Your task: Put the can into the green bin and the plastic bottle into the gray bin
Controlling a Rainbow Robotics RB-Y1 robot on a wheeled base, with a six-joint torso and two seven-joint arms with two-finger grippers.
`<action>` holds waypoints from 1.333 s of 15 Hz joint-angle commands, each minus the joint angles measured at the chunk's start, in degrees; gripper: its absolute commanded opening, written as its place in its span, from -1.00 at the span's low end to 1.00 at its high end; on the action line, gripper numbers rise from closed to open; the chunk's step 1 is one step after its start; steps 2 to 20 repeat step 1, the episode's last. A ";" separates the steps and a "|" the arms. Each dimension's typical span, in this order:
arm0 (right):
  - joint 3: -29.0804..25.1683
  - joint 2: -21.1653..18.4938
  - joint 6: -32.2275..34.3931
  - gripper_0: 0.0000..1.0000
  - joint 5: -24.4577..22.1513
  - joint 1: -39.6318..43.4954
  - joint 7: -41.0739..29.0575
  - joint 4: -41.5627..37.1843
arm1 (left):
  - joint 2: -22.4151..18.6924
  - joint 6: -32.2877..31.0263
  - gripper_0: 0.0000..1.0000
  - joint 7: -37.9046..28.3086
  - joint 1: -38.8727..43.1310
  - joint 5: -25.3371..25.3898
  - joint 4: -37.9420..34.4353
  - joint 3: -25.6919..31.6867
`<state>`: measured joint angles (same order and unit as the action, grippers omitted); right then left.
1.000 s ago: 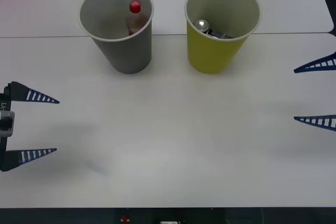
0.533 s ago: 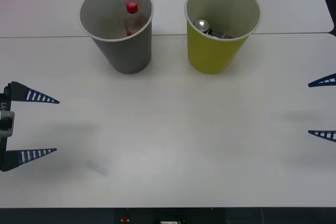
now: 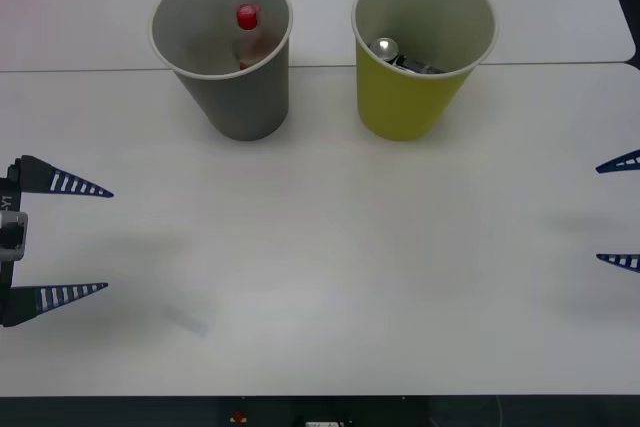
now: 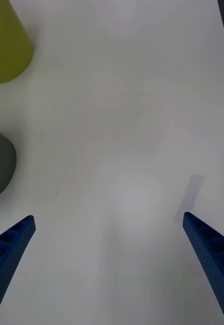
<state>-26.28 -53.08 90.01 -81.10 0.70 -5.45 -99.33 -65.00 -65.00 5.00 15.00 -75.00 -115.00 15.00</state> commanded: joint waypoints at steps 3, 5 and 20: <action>0.00 0.00 -0.01 1.00 -0.03 0.00 0.00 0.01 | 0.00 0.00 1.00 0.00 0.00 0.00 0.00 0.00; 0.00 0.00 -0.01 1.00 -0.03 0.00 0.00 0.01 | 0.00 0.00 1.00 0.00 0.00 0.00 0.00 0.00; 0.00 0.00 -0.01 1.00 -0.03 0.00 0.00 0.01 | 0.00 0.00 1.00 0.00 0.00 0.00 0.00 0.00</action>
